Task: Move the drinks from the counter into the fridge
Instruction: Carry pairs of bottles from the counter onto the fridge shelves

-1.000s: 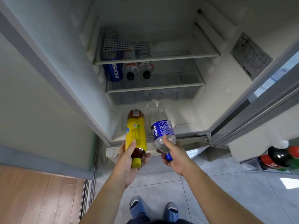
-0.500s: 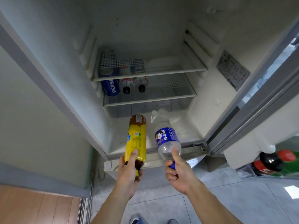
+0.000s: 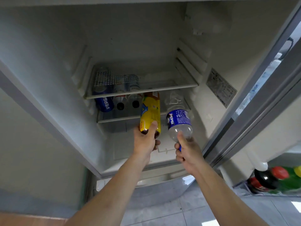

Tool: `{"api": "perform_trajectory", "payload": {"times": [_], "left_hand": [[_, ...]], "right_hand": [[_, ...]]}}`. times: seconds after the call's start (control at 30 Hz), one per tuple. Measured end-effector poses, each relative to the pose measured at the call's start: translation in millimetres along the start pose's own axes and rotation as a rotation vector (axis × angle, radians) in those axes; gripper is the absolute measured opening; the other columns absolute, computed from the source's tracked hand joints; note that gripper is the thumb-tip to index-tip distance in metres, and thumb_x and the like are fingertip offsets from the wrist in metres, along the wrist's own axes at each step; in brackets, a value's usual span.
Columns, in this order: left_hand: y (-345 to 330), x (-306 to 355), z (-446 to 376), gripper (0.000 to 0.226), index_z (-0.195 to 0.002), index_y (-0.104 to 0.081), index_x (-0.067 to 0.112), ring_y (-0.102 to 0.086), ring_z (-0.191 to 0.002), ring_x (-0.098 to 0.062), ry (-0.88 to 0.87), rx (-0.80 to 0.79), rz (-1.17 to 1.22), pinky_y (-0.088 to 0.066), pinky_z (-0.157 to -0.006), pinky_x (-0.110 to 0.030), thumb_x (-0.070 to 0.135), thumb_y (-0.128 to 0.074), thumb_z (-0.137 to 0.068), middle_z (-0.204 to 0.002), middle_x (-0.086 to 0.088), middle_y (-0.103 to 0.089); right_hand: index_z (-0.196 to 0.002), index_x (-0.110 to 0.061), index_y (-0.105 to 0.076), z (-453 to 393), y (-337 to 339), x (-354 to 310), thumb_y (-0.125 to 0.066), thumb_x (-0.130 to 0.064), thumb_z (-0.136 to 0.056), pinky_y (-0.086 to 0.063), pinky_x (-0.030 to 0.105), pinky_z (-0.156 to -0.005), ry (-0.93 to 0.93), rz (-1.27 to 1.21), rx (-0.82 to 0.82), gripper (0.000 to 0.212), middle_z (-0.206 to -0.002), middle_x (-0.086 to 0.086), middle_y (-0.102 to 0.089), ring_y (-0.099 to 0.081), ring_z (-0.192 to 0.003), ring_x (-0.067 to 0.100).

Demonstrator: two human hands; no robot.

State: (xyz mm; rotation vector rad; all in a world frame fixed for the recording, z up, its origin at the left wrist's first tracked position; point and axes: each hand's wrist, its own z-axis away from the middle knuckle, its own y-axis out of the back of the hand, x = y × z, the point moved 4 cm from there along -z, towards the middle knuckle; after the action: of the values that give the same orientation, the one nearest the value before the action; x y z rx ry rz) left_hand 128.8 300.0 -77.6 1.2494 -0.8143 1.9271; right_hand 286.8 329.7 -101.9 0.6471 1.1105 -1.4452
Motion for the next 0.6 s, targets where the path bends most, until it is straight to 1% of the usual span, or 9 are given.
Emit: {"api": "perform_trajectory", "payload": {"times": [0.1,0.2,0.27,0.33,0.37,0.43,0.5,0.53,0.6], "left_hand": [[-17,8,-23,0.053,-0.132,-0.038,0.024,-0.06,-0.046,-0.008,-0.052,0.032,-0.021,-0.048,-0.042,-0.021,0.041,-0.066,-0.09,-0.097,-0.009,-0.065],[-28,9,-39,0.066,-0.147,-0.023,0.027,-0.064,-0.069,-0.017,-0.12,0.008,-0.027,-0.056,-0.055,-0.025,0.021,-0.064,-0.095,-0.111,-0.013,-0.061],[-31,9,-44,0.074,-0.15,-0.019,0.03,-0.064,-0.099,-0.023,-0.202,-0.041,-0.109,-0.059,-0.081,-0.037,0.007,-0.061,-0.094,-0.129,-0.015,-0.053],[-29,7,-46,0.076,-0.152,-0.021,0.027,-0.05,-0.128,-0.025,-0.319,-0.081,-0.337,-0.047,-0.104,-0.039,0.003,-0.061,-0.092,-0.147,-0.012,-0.037],[-27,7,-46,0.073,-0.152,-0.023,0.026,-0.046,-0.133,-0.027,-0.384,-0.102,-0.469,-0.044,-0.106,-0.036,0.006,-0.061,-0.093,-0.152,-0.012,-0.029],[-22,8,-48,0.069,-0.154,-0.023,0.027,-0.052,-0.129,-0.031,-0.48,-0.14,-0.725,-0.05,-0.1,-0.037,0.018,-0.059,-0.097,-0.159,-0.013,-0.019],[-19,12,-52,0.067,-0.155,-0.021,0.031,-0.059,-0.121,-0.031,-0.575,-0.098,-1.038,-0.056,-0.092,-0.043,0.034,-0.056,-0.098,-0.163,-0.009,-0.016],[-20,15,-53,0.066,-0.155,-0.022,0.03,-0.058,-0.122,-0.031,-0.633,-0.039,-1.179,-0.055,-0.092,-0.044,0.038,-0.054,-0.098,-0.162,-0.007,-0.019],[-26,25,-57,0.058,-0.152,-0.031,0.029,-0.049,-0.128,-0.032,-0.718,0.063,-1.306,-0.048,-0.1,-0.044,0.036,-0.053,-0.099,-0.16,-0.005,-0.028]], "right_hand": [[-0.117,-0.024,-0.053,-25,-10,-15,-0.074,-0.043,-0.085,-0.032,0.022,-0.037,0.06,0.123,0.046,0.043,-0.066,0.001,-0.054,-0.041,-0.043,0.008],[-0.129,-0.03,-0.045,-43,-16,-26,-0.076,-0.038,-0.083,-0.04,0.022,-0.042,0.124,0.239,0.082,0.056,-0.087,0.004,-0.062,-0.053,-0.058,0.011],[-0.144,-0.033,-0.032,-53,-16,-32,-0.077,-0.038,-0.083,-0.053,0.029,-0.058,0.186,0.337,0.104,0.076,-0.118,0.002,-0.063,-0.062,-0.086,0.016],[-0.155,-0.037,-0.014,-60,-13,-34,-0.075,-0.04,-0.085,-0.059,0.041,-0.085,0.239,0.439,0.12,0.093,-0.146,-0.001,-0.048,-0.06,-0.114,0.021],[-0.156,-0.039,-0.006,-61,-11,-34,-0.073,-0.042,-0.086,-0.059,0.041,-0.087,0.268,0.493,0.123,0.097,-0.151,0.0,-0.042,-0.06,-0.115,0.019],[-0.157,-0.04,0.001,-62,-8,-32,-0.065,-0.047,-0.091,-0.056,0.017,-0.063,0.323,0.614,0.144,0.094,-0.145,0.005,-0.05,-0.062,-0.087,0.003],[-0.155,-0.043,0.004,-65,-6,-32,-0.058,-0.051,-0.094,-0.042,0.007,-0.049,0.332,0.697,0.18,0.087,-0.14,0.008,-0.055,-0.056,-0.076,0.0],[-0.154,-0.046,0.004,-68,-7,-34,-0.055,-0.05,-0.096,-0.045,0.01,-0.052,0.324,0.716,0.181,0.084,-0.143,0.008,-0.053,-0.062,-0.082,0.008],[-0.154,-0.045,0.004,-79,-16,-40,-0.055,-0.041,-0.098,-0.055,0.028,-0.07,0.335,0.761,0.172,0.081,-0.148,0.007,-0.048,-0.065,-0.105,0.026]]}}
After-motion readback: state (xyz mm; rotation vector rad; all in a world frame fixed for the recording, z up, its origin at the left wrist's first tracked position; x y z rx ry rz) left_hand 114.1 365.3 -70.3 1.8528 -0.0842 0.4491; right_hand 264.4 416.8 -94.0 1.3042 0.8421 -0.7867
